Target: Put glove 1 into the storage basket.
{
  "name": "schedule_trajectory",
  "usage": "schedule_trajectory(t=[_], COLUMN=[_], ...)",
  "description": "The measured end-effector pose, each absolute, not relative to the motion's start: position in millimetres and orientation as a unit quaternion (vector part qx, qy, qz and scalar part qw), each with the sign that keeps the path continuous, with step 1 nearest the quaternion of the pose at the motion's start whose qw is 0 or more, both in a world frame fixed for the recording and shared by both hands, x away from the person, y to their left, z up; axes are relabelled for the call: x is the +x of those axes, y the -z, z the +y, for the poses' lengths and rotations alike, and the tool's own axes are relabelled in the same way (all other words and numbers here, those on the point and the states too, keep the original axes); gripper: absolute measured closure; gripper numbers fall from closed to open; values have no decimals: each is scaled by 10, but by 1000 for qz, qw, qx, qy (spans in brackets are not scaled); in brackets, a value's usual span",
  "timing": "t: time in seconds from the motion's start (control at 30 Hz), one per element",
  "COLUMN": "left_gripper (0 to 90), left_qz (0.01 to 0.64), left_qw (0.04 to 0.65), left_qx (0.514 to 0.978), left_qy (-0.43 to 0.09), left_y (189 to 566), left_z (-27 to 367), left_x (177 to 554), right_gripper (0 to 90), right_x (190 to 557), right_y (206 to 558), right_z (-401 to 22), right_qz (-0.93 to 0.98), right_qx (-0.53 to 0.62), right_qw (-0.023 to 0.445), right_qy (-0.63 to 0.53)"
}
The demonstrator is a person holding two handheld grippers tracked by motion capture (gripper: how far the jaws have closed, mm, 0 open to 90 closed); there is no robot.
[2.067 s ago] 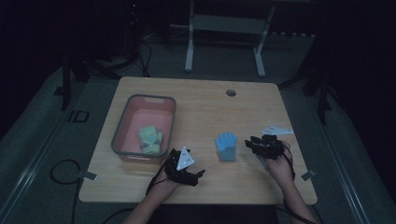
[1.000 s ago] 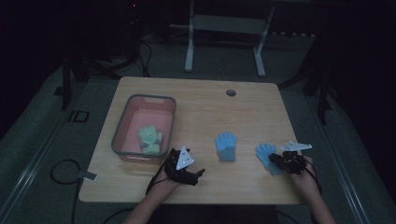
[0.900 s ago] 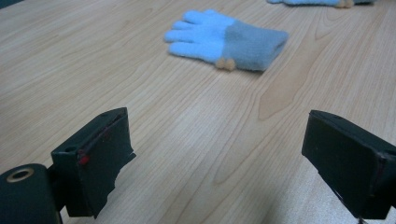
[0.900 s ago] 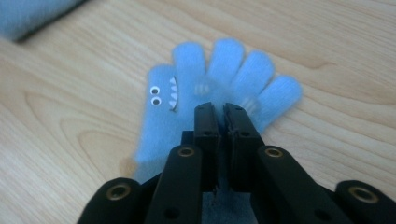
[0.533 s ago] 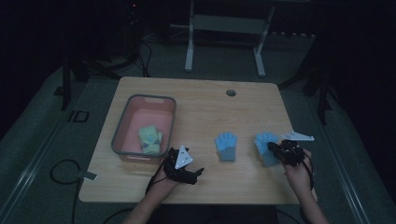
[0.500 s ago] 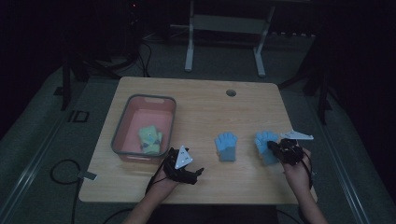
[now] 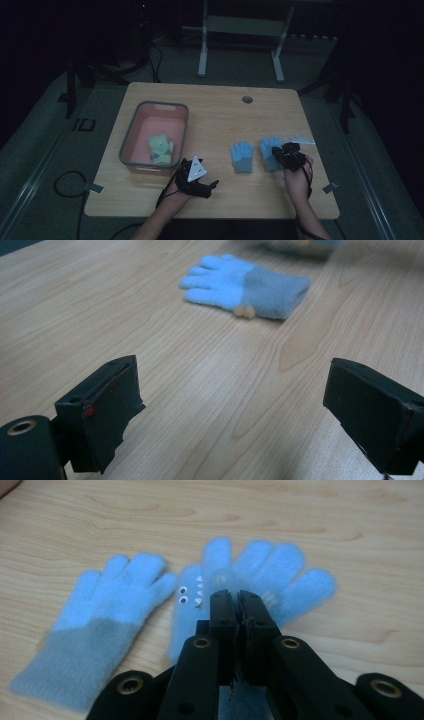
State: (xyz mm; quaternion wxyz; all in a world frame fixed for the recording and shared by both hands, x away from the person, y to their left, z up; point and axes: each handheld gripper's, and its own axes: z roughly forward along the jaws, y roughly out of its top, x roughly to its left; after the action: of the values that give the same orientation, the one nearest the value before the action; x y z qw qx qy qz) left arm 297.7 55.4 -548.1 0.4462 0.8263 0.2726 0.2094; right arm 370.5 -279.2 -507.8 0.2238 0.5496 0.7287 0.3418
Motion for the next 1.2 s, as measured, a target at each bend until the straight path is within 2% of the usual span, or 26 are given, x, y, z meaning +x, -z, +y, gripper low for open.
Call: schedule_trajectory(t=[0.47, 0.67, 0.73, 0.93, 1.07, 1.2], left_gripper=[80, 80, 80, 80, 80, 80], left_qz=[273, 272, 272, 271, 271, 270], left_qw=[448, 448, 449, 448, 447, 446], left_qx=[826, 826, 826, 827, 828, 829], left_qy=[-207, -208, -207, -204, -204, -203], left_y=[5478, 5473, 5476, 5484, 5484, 5490], left_z=[565, 568, 568, 567, 564, 553], left_x=[2974, 2975, 2974, 2974, 2976, 2978], right_gripper=[850, 794, 702, 555, 546, 588], right_x=[3705, 3725, 3717, 3702, 3699, 3695], right_y=[5311, 5437, 5411, 5272, 5193, 5086], right_z=[-2688, -2705, -2730, -2841, -2921, -3032], right_qz=[719, 723, 728, 754, 771, 800], right_qx=[574, 578, 571, 531, 505, 454], right_qw=[211, 208, 204, 198, 192, 177], right_qy=[-331, -315, -321, -333, -338, -351])
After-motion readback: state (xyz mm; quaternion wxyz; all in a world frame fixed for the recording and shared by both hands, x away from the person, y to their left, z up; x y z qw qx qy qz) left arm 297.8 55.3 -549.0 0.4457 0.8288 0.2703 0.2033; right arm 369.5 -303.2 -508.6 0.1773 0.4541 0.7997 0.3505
